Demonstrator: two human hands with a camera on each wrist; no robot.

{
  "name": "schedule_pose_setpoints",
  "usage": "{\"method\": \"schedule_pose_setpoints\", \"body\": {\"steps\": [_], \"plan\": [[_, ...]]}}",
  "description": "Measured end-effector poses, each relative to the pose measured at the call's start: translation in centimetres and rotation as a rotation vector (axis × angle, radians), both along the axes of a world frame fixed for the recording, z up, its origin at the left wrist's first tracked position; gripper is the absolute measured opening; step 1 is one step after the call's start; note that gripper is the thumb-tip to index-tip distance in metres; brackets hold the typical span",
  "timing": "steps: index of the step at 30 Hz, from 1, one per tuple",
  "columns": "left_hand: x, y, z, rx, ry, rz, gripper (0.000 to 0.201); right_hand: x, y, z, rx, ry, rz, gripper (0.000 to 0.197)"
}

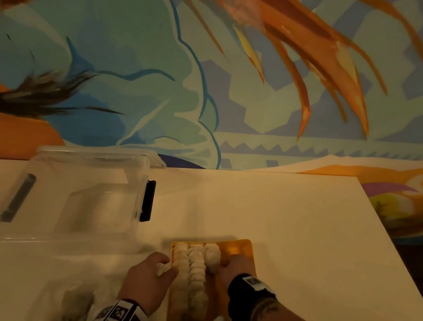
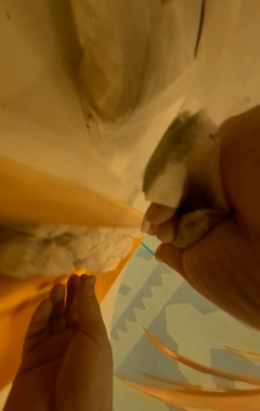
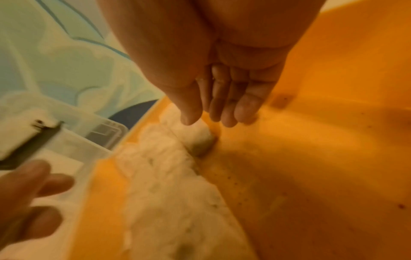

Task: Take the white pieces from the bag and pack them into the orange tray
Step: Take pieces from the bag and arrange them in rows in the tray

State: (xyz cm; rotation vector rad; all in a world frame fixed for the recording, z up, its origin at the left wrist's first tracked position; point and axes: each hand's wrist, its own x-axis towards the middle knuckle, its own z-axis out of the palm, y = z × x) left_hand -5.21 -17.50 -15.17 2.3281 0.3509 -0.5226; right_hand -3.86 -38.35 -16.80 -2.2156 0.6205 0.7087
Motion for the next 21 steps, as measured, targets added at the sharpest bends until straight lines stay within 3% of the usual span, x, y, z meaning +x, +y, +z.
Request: {"method": "schedule_pose_setpoints", "body": {"steps": [4,10,12,15,21], "plan": [[-0.5,-1.1,2.4,-0.211,-0.024,0.096,0.016,-0.9,-0.4,2.3,0.045,-0.105,-0.066,0.023],[-1.5,-5.8,5.9,-0.565,-0.022,0.089,0.028,-3.7,-0.9,6.6,0.408,-0.411,0.045,0.008],[-2.0,-7.0,6.2,-0.588,0.007,0.067,0.038,-4.7,-1.5,7.1,0.456,-0.433,0.12,0.014],[-2.5,-8.3,6.6,-0.565,-0.003,0.011,0.05,-5.7,-2.6,7.8,0.441,-0.457,0.102,0.006],[-3.1,-10.1,7.9,-0.508,-0.049,0.025,0.049,-7.0,-4.3,8.1,0.361,-0.481,0.079,0.025]]}}
